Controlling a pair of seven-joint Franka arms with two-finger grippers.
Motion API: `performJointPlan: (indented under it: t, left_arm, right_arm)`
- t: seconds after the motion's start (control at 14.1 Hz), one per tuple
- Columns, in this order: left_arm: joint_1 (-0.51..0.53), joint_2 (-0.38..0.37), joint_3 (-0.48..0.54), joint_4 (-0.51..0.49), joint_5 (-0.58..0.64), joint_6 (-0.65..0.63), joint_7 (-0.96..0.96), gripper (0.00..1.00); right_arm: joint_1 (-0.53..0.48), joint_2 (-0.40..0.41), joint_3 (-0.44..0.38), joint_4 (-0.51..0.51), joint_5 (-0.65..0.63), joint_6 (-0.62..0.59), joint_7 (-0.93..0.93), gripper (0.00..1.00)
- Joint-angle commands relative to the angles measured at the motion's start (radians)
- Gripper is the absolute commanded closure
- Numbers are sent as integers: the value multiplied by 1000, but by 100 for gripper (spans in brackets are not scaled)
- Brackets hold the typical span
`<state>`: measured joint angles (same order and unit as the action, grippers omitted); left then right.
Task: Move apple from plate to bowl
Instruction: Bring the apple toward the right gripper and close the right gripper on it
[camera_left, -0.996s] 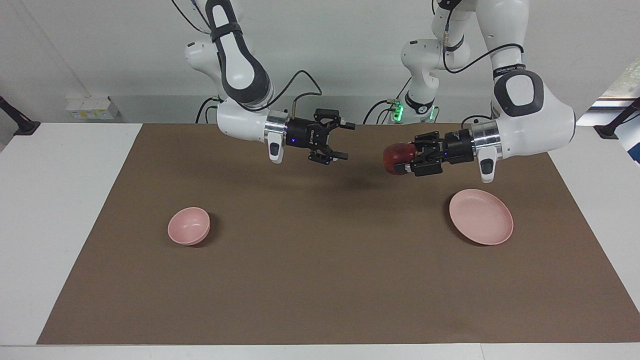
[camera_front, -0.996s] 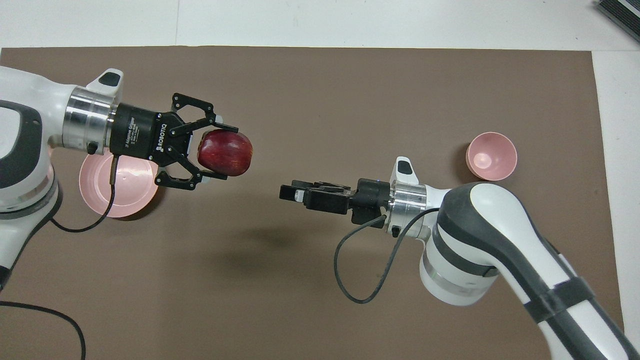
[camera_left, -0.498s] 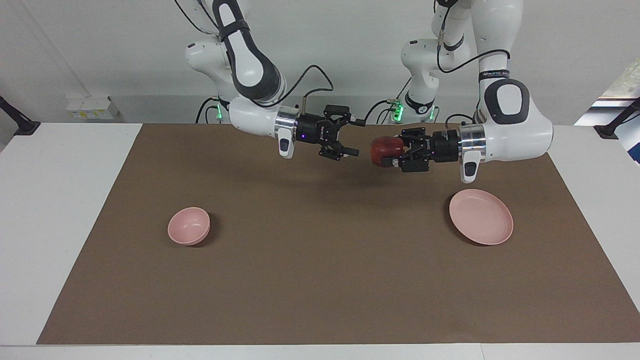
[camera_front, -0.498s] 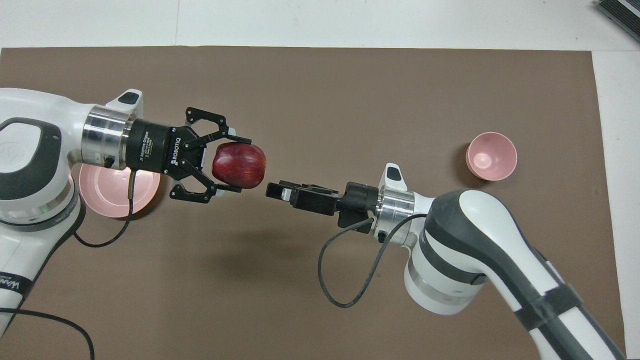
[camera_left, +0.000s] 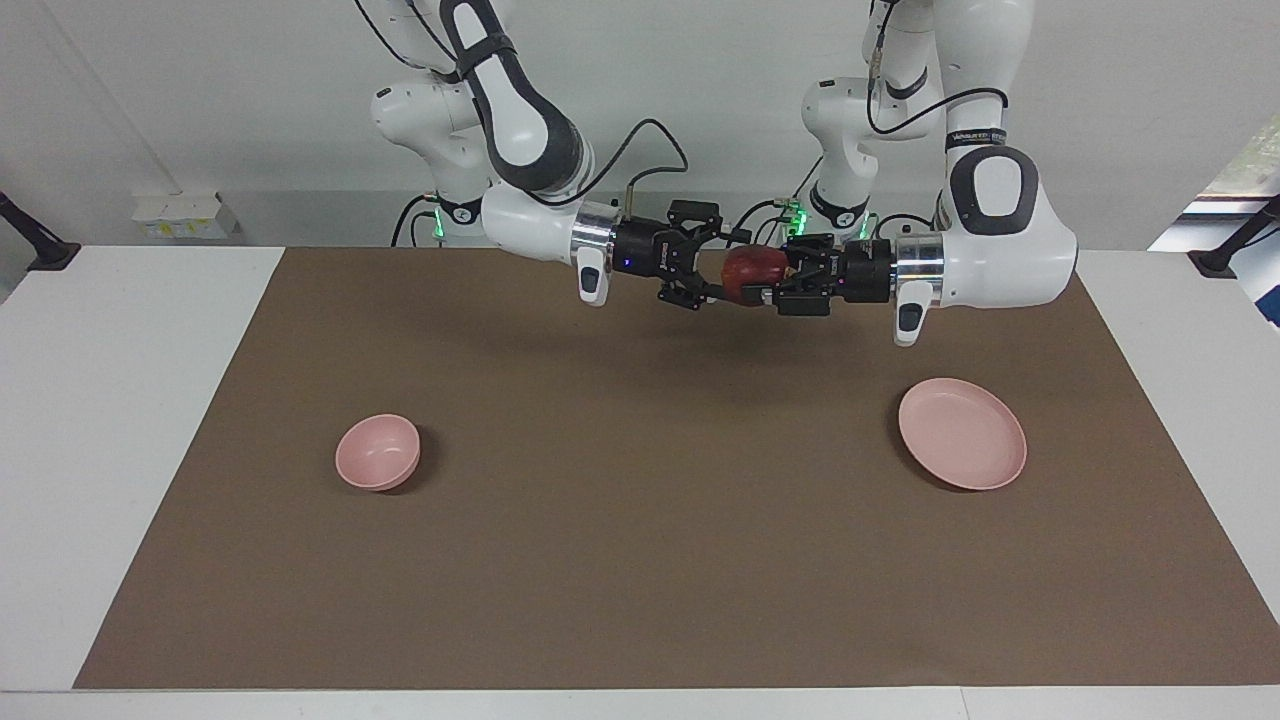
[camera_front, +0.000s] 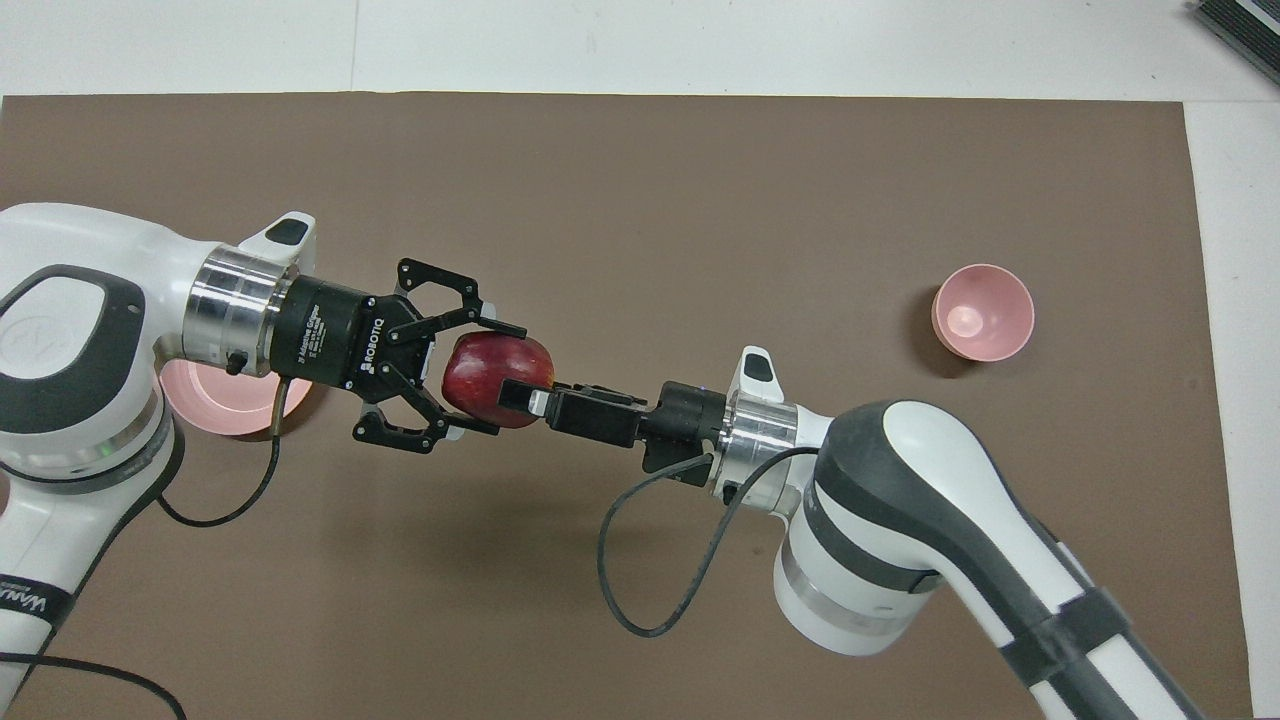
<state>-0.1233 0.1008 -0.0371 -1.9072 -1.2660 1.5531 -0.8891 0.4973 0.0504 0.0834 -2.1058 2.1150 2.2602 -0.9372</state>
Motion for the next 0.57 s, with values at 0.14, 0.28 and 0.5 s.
performJointPlan:
  t: [0.14, 0.28, 0.5]
  left_arm:
    - [-2, -69, 13, -88, -26, -65, 55, 100]
    - [-7, -70, 13, -90, -26, -65, 55, 100]
    - [-10, -72, 11, -92, -26, -61, 55, 100]
  right_arm:
    - [9, -3, 4, 12, 43, 27, -51, 0]
    - [10, -4, 6, 13, 46, 28, -55, 0]
    - [39, -12, 6, 3, 45, 87, -90, 0]
